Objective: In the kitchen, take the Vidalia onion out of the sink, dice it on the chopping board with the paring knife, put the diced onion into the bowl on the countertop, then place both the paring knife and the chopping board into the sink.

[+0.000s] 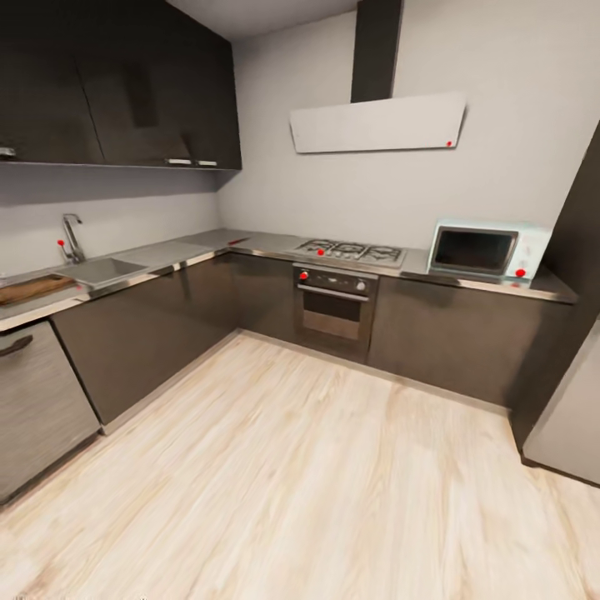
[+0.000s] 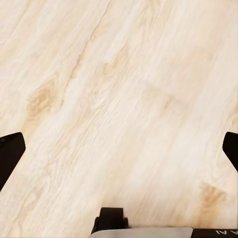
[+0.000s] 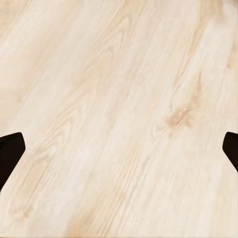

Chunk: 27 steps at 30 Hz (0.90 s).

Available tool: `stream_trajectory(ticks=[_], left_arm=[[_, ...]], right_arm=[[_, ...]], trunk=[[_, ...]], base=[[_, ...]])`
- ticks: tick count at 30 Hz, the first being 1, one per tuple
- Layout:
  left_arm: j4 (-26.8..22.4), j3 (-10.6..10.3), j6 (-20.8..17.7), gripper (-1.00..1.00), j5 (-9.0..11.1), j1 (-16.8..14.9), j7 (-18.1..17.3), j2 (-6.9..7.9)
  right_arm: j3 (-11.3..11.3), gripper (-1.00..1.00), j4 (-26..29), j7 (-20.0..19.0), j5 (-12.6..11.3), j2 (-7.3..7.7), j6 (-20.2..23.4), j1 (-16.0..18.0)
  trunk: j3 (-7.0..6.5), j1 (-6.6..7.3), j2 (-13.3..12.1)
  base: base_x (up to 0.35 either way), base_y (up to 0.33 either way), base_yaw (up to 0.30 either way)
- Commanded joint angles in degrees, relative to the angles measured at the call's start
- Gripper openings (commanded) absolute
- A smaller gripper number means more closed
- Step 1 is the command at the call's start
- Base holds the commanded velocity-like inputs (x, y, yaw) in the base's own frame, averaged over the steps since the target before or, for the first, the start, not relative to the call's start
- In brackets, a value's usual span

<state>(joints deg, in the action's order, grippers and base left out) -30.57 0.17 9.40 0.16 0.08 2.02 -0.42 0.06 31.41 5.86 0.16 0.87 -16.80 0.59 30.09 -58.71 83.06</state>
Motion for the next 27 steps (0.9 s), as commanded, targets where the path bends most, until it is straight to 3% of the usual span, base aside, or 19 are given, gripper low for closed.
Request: stream_trajectory(ticks=[1,27], left_arm=[[-0.04,0.01,0.09,1.00,0.01,0.01,0.17,-0.02],[-0.02,0.01,0.04,1.00,0.01,0.01,0.17,-0.02]], right_arm=[[0.03,1.00,-0.05,0.15,0.02,0.01,-0.16,0.02],[0.10,1.00,-0.06,0.15,0.02,0.01,-0.18,0.02]], trunk=[[0.05,-0.02,0.02],[0.05,-0.02,0.02]], base=[[0.161,-0.143,0.273],[0.162,-0.147,0.274]])
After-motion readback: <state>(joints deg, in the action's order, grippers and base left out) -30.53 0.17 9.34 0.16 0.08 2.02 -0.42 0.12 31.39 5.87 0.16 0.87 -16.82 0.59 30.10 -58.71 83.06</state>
